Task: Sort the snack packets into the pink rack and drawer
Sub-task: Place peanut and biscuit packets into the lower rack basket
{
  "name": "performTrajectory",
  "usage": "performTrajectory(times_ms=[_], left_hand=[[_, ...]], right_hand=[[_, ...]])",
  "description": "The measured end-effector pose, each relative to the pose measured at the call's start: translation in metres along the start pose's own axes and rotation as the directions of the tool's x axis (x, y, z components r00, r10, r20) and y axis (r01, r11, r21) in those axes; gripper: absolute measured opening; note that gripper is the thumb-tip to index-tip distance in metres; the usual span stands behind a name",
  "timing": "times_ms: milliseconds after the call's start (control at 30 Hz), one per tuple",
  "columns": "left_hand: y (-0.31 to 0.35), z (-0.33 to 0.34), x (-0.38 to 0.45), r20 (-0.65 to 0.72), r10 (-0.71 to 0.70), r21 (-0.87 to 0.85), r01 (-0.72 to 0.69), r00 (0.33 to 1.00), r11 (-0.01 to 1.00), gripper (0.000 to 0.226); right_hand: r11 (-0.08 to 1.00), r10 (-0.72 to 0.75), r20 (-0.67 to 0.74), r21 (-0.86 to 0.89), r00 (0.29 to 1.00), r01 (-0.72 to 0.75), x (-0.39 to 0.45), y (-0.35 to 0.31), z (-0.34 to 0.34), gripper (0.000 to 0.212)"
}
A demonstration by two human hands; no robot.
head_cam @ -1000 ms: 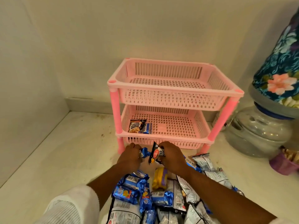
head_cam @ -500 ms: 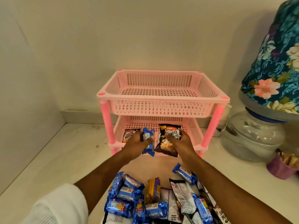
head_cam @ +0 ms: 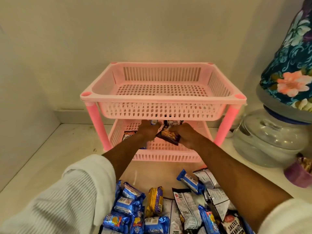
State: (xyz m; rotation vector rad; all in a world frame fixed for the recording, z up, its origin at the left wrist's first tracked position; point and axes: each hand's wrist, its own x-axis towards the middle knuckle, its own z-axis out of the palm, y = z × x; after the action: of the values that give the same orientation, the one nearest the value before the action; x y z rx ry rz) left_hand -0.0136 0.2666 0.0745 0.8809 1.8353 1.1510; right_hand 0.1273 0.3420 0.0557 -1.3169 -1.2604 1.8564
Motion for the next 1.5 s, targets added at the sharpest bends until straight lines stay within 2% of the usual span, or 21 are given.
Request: performTrajectory(times_ms=[67,133,200,267,333,400,467,567,667,700,800,867,967,1067,1200,1400,1500], left_hand=[[0.003,0.002,0.009,0.017,-0.071,-0.012,0.071,0.997,0.997,0.009],[0.003,0.004,0.020,0.005,-0.095,0.016,0.095,0.995,0.995,0.018],[-0.001,0.005,0.025,0.010,-0.049,0.191,0.046,0.999,0.980,0.018],[-0.008,0.006,0.030,0.004,0.051,0.479,-0.046,0.999,0.877,0.040],[-0.015,0.007,0.030,0.032,0.171,0.632,-0.153,0.985,0.760,0.049],[-0.020,0.010,0.029,0.080,0.180,0.697,-0.184,0.980,0.694,0.054],[-0.022,0.012,0.028,0.103,0.107,0.762,-0.147,0.989,0.630,0.053],[-0.026,0.014,0.026,0.085,0.038,0.815,-0.091,0.996,0.572,0.056],[-0.030,0.015,0.023,0.042,0.056,0.854,-0.066,0.998,0.517,0.056],[-0.029,0.016,0.022,0.035,0.061,0.864,-0.061,0.998,0.500,0.055],[-0.023,0.016,0.018,0.060,0.067,0.901,-0.083,0.996,0.427,0.047],[-0.017,0.011,0.018,0.113,0.057,0.931,-0.125,0.992,0.343,0.039],[-0.012,0.001,0.019,0.202,-0.036,0.953,-0.187,0.979,0.239,0.034],[-0.017,-0.006,0.022,0.235,-0.048,0.953,-0.220,0.971,0.207,0.037],[-0.023,-0.008,0.022,0.225,0.031,0.956,-0.227,0.974,0.184,0.038],[-0.028,-0.012,0.018,0.198,0.015,0.958,-0.197,0.980,0.207,0.043],[-0.029,-0.016,0.012,0.188,0.048,0.956,-0.194,0.981,0.221,0.041]], right_hand=[[0.997,-0.022,0.013,-0.069,1.000,0.023,0.012,0.004,-0.003,0.027],[0.989,-0.034,-0.013,-0.147,0.999,0.032,0.023,0.009,-0.006,0.026],[0.970,-0.031,-0.042,-0.243,0.999,0.020,0.032,0.012,-0.007,0.035],[0.945,0.006,-0.058,-0.325,0.998,-0.025,0.038,0.013,-0.008,0.044],[0.897,0.045,-0.073,-0.435,0.996,-0.073,0.041,0.016,-0.010,0.045],[0.870,0.083,-0.068,-0.481,0.994,-0.105,0.043,0.019,-0.012,0.044],[0.865,0.111,-0.061,-0.485,0.992,-0.126,0.045,0.023,-0.014,0.041],[0.851,0.110,-0.035,-0.513,0.993,-0.112,0.046,0.028,-0.015,0.039],[0.808,0.076,-0.058,-0.581,0.995,-0.096,0.050,0.033,-0.014,0.040],[0.765,0.040,-0.070,-0.639,0.997,-0.075,0.050,0.034,-0.014,0.041],[0.536,-0.106,-0.063,-0.844,0.992,0.004,0.047,0.033,-0.013,0.047],[0.466,-0.147,-0.050,-0.885,0.988,0.024,0.046,0.033,-0.012,0.051],[0.447,-0.145,-0.034,-0.894,0.989,0.035,0.046,0.036,-0.010,0.053],[0.417,-0.131,-0.004,-0.907,0.991,0.052,0.049,0.041,-0.009,0.046],[0.409,-0.114,0.015,-0.911,0.993,0.060,0.051,0.040,-0.008,0.046],[0.366,-0.075,0.013,-0.930,0.997,0.039,0.049,0.036,-0.017,0.050],[0.383,-0.096,-0.002,-0.923,0.995,0.036,0.045,0.035,-0.021,0.048]])
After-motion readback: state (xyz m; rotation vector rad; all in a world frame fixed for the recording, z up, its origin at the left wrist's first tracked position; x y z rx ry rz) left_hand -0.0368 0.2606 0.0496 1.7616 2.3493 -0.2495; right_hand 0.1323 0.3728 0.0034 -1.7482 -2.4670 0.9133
